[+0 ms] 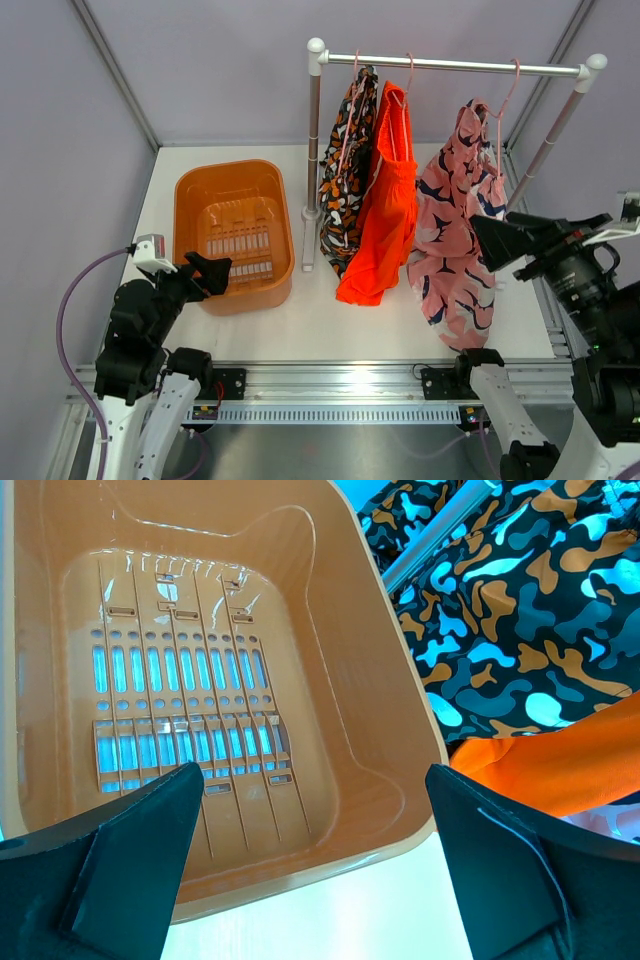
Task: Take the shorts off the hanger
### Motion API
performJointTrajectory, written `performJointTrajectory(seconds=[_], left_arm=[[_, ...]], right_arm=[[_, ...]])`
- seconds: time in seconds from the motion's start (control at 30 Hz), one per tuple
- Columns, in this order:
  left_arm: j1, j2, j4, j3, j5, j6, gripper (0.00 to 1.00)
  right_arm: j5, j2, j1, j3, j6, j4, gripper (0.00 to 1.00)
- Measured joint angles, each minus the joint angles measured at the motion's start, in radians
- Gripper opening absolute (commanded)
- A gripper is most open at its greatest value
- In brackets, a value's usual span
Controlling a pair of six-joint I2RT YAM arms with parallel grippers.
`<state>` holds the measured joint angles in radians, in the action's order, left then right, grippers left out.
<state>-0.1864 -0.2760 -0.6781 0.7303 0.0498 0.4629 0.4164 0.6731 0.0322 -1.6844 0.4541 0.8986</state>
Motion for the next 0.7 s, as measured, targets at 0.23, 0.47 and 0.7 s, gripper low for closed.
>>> performJointTrajectory(seconds=[0.23, 0.47, 0.7], left_arm=[[0.000, 0.000, 0.000, 0.000, 0.001, 0.000, 0.99], [0.000, 0.002, 0.000, 0.000, 0.007, 0.000, 0.99], [0.000, 0.008, 0.000, -0.002, 0.009, 0.000, 0.99]], right_arm=[[-0.215, 0.240, 0.000, -0.229, -0.107, 0.078, 0.95], [-0.356, 0.518, 0.000, -0.296, -0.159, 0.085, 0.90], [-0.435, 0.684, 0.000, -0.276, -0.174, 0.048, 0.83]])
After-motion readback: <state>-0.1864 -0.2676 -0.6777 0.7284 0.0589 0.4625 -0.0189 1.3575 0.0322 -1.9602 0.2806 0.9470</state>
